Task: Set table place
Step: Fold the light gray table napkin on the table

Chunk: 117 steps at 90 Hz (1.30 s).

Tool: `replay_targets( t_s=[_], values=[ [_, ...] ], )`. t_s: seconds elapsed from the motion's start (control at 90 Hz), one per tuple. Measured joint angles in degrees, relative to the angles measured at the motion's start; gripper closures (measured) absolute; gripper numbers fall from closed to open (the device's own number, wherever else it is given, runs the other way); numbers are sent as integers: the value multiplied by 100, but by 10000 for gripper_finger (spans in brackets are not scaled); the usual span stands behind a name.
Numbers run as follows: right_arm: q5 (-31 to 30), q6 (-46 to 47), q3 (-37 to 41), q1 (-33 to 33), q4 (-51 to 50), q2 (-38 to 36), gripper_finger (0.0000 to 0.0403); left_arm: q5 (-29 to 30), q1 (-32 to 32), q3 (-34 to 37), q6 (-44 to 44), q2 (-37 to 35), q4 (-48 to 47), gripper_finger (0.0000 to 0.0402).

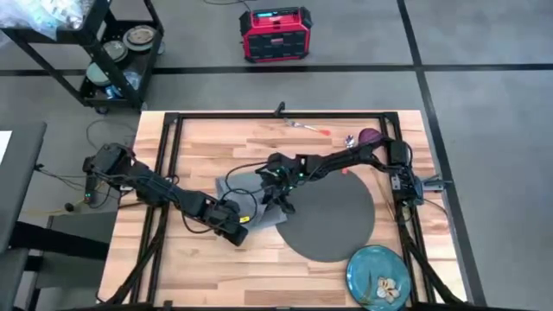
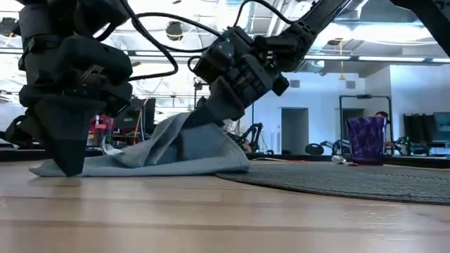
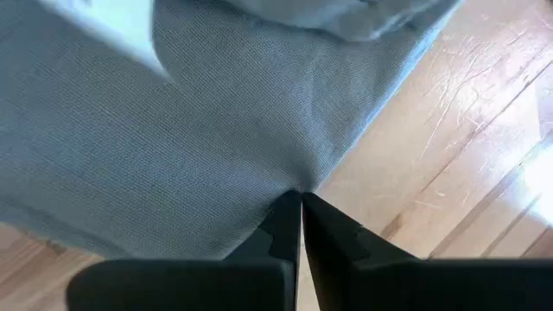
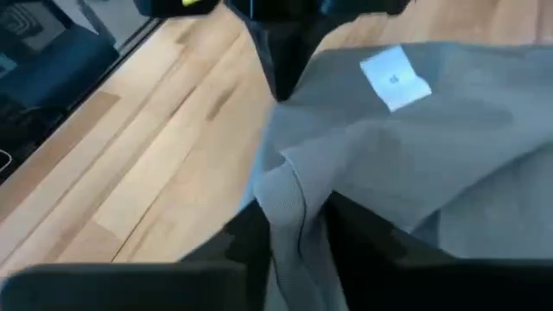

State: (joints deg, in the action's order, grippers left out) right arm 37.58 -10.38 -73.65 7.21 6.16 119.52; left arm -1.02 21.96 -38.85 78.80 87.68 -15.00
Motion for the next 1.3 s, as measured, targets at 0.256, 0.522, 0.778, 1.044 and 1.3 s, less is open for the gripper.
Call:
replay_targets(
  t_s=[0.256,0.522,0.778,1.044,1.3],
  values=[
    [-339,527,0,196,245,1,184,0,0,0,-78,-2,51,402],
    [-759,685,0,281,323,2,179,-2,-2,-1,-159,-2,58,402],
    [-927,1073,0,601,318,2,191,-2,-2,-2,-218,-2,59,402],
    [-450,858,0,459,250,4,315,-2,-2,-2,-217,-2,60,402],
    [-439,944,0,397,307,4,330,-2,-2,-2,-213,-2,76,402]
  ],
)
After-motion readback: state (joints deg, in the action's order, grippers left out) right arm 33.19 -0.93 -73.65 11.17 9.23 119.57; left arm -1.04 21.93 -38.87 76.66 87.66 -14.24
